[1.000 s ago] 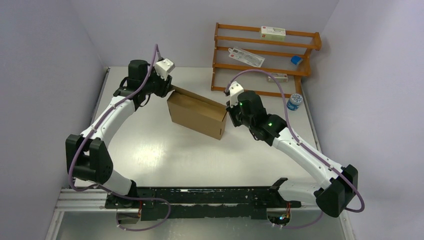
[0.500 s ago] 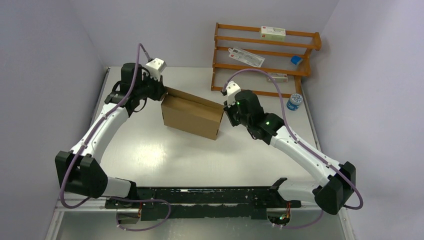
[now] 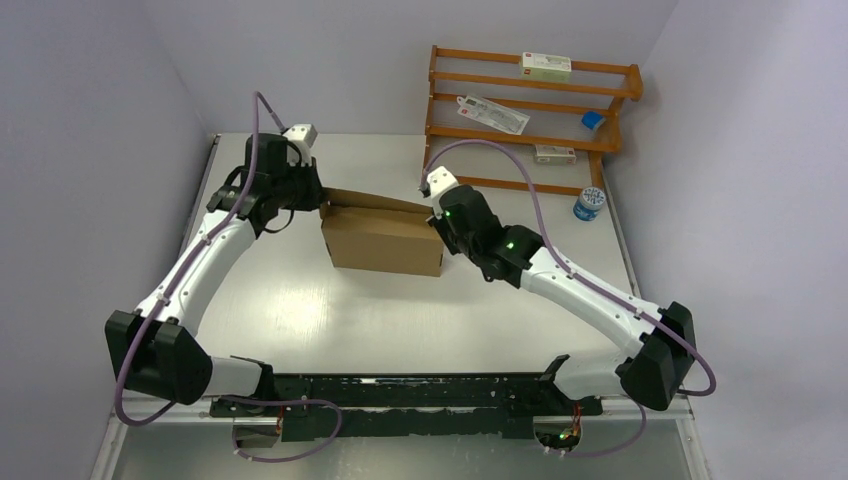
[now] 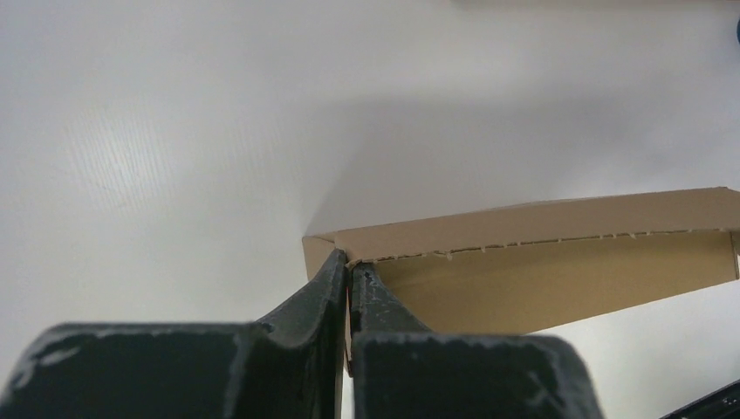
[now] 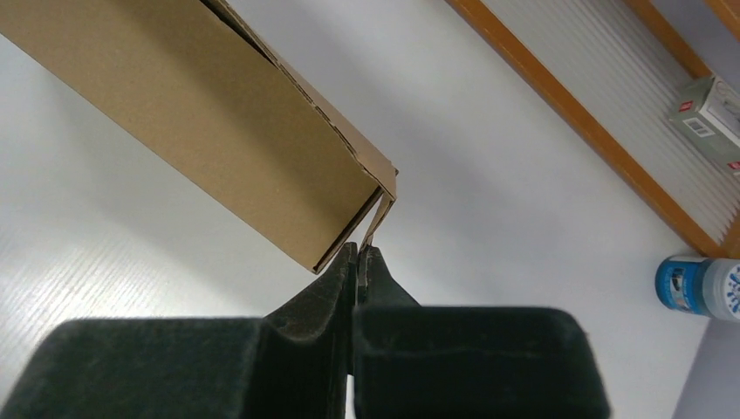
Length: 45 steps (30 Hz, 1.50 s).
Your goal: Fold the paper box
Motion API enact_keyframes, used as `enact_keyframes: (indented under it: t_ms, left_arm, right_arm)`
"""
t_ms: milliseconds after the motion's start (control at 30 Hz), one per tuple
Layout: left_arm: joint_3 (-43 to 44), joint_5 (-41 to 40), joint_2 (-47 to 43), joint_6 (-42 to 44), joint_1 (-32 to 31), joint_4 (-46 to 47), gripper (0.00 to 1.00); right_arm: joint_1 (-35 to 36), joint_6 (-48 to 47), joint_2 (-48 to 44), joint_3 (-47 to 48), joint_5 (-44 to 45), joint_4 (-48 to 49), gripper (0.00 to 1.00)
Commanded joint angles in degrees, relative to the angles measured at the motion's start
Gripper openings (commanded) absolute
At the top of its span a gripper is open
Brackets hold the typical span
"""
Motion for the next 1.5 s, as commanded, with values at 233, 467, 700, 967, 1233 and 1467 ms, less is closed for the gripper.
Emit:
enact_keyframes:
  t_ms: [233,467,700,967,1233,1467]
  left_arm:
    - [4.37,-3.05,3.02,-5.83,-4.29,-10.78,0.09]
    - [1.54,-3.52,2.50,-6.21,-4.66,-9.91,0.09]
    - [3.99,-10.54,2.67,-1.99,-6.43,-12.44,0.06]
    - [5.91,-14.96,4.20,-0.41,-8.00,-14.89,0.05]
    - [8.92,-16.63,4.48,-0.43,-9.16,-15.81,0.05]
    - [10.24,-15.29,5.87,-0.82,-9.95,-17.40,0.05]
  right_arm:
    - [3.38,-0.34,1.40,1.35,1.80,-0.43,0.00]
    - [3.38,0.36,1.11,1.98,1.32,0.10,0.00]
    - [3.37,0.72,1.12,1.82,0.79,0.77,0.00]
    - [3.40,0.73,1.40,1.98,1.02,0.63,0.00]
    - [3.38,0.82,1.09,1.77,0.99,0.67,0.00]
    - [3.40,0.70,0.58,1.17,1.42,1.28,0.00]
